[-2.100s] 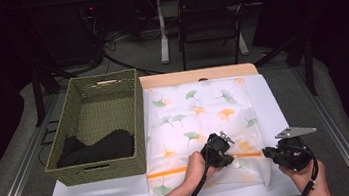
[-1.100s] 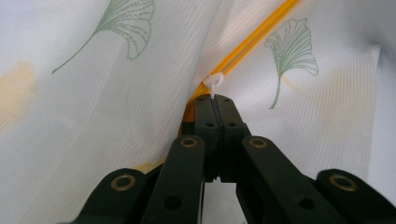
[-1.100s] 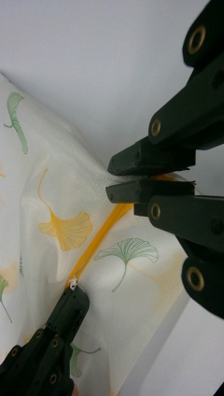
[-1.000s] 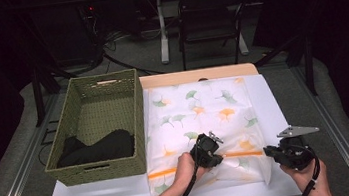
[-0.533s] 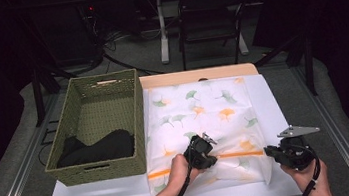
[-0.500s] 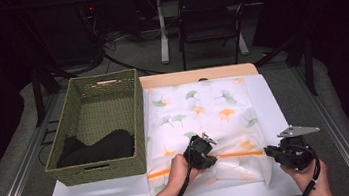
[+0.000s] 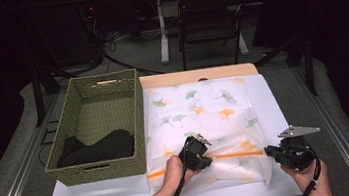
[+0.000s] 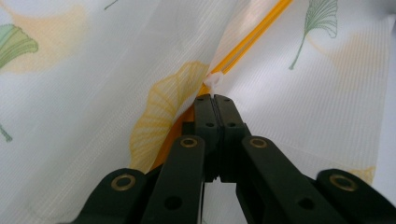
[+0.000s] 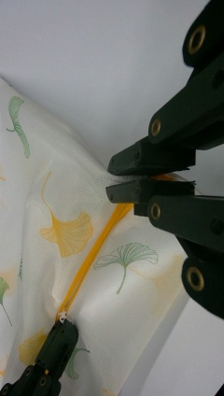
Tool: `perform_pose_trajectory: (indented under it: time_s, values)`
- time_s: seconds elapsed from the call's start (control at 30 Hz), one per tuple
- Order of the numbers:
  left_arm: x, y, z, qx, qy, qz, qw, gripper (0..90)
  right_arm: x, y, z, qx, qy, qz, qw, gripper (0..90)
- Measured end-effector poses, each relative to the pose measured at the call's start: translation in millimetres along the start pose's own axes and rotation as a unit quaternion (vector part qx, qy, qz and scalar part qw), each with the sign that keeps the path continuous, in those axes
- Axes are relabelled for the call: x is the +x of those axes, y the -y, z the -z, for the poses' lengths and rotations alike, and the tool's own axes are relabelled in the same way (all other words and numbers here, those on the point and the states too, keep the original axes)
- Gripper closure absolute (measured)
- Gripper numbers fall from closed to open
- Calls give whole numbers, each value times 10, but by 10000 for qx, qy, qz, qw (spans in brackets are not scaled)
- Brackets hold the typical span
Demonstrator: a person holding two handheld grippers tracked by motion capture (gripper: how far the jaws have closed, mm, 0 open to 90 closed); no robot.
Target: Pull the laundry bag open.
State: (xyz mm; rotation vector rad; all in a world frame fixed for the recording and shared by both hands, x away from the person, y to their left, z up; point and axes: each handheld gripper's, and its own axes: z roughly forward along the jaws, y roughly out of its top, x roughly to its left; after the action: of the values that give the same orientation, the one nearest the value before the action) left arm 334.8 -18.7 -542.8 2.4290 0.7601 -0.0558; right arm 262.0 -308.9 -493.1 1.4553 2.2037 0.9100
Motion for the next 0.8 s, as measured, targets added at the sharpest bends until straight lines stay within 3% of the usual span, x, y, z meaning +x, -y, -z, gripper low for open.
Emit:
perform_pose_trajectory:
  time_s: [0.7,0.8]
  values:
    - [106,181,155,32,-120,186,9998,900,-1,5,4,-2,43,-49,10000,856]
    - [107,201,170,27,-214,176,9996,900,-3,4,-1,3,46,-47,10000,855]
